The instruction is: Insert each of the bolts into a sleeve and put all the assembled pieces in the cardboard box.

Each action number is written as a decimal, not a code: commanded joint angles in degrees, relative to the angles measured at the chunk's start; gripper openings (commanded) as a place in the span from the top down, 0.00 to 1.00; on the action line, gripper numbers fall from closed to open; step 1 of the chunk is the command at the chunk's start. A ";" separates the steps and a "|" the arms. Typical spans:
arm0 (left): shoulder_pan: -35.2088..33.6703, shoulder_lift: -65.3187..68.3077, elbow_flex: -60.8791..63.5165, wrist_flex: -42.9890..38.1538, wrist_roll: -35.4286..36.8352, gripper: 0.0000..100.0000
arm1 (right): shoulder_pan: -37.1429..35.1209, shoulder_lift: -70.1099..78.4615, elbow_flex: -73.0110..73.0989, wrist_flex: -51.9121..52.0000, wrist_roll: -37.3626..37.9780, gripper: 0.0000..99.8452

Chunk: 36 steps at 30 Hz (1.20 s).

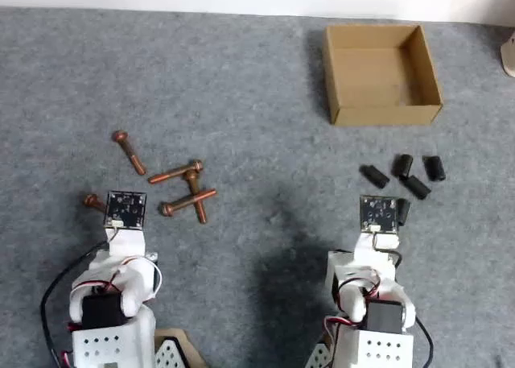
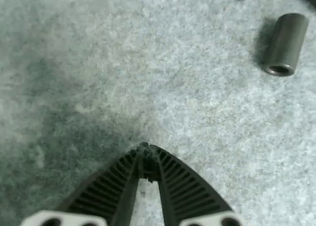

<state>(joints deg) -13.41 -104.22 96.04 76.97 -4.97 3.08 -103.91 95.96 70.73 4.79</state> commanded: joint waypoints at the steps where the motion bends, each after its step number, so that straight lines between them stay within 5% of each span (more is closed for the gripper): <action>1: 3.74 -0.31 1.01 0.18 -0.53 0.99 | -12.70 -0.31 5.67 0.04 0.09 1.00; 23: 4.18 1.98 -5.41 0.53 -0.62 0.99 | -15.16 -0.22 5.76 0.31 -5.10 1.00; 36: 6.81 50.95 -36.88 0.18 -0.53 0.99 | -15.16 -0.22 5.67 0.31 -5.01 1.00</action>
<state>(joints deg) -7.34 -64.75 68.70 77.32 -5.14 -11.69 -103.91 95.96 70.73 0.13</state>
